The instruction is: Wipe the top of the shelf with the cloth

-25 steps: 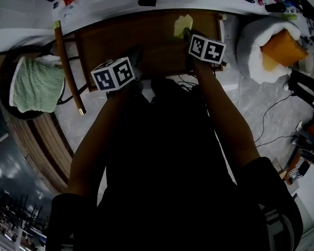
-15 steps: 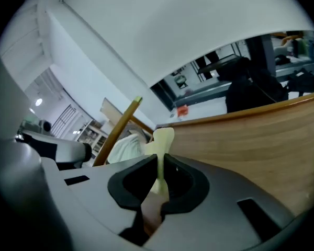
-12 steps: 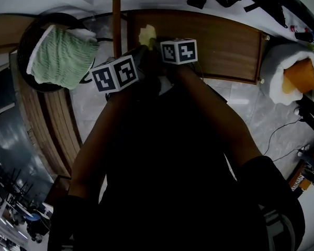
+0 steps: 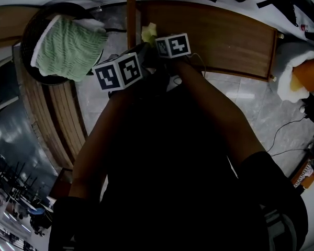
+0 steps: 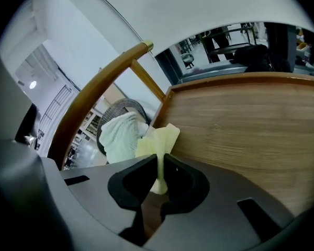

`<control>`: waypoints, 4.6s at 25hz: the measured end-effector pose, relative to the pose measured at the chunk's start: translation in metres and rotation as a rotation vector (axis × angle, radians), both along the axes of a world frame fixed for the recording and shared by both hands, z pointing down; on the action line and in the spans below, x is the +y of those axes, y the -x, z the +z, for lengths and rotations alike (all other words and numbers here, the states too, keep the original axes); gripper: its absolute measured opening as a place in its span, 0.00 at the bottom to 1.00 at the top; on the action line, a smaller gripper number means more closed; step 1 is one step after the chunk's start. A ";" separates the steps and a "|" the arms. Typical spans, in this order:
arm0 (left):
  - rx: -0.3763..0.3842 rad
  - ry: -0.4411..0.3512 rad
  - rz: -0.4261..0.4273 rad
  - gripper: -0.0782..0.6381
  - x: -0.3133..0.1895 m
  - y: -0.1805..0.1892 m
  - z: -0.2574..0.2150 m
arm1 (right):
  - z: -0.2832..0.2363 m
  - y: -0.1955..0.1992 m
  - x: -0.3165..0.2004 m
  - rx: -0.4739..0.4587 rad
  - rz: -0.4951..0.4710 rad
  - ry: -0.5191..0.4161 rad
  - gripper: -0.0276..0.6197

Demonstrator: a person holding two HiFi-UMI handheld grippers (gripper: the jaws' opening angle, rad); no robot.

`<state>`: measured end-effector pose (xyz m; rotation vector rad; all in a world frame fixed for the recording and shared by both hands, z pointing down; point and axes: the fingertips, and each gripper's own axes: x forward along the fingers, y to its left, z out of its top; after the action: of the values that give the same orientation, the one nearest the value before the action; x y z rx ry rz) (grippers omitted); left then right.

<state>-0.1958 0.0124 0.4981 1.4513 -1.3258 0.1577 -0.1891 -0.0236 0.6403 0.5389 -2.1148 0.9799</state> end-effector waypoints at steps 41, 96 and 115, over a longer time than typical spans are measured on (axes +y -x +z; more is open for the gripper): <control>0.088 0.060 0.272 0.12 -0.086 -0.272 0.054 | -0.011 -0.325 -0.099 0.181 0.208 -0.093 0.11; 0.039 0.037 0.111 0.12 -0.009 -0.029 -0.005 | -0.019 -0.015 0.031 -0.025 -0.043 0.045 0.11; -0.025 0.120 0.153 0.12 0.007 -0.047 0.025 | -0.002 -0.048 0.028 0.055 -0.073 0.008 0.11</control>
<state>-0.1492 0.0194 0.5233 1.4520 -1.2048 0.3507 -0.1410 0.0046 0.6380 0.4756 -2.0667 0.9217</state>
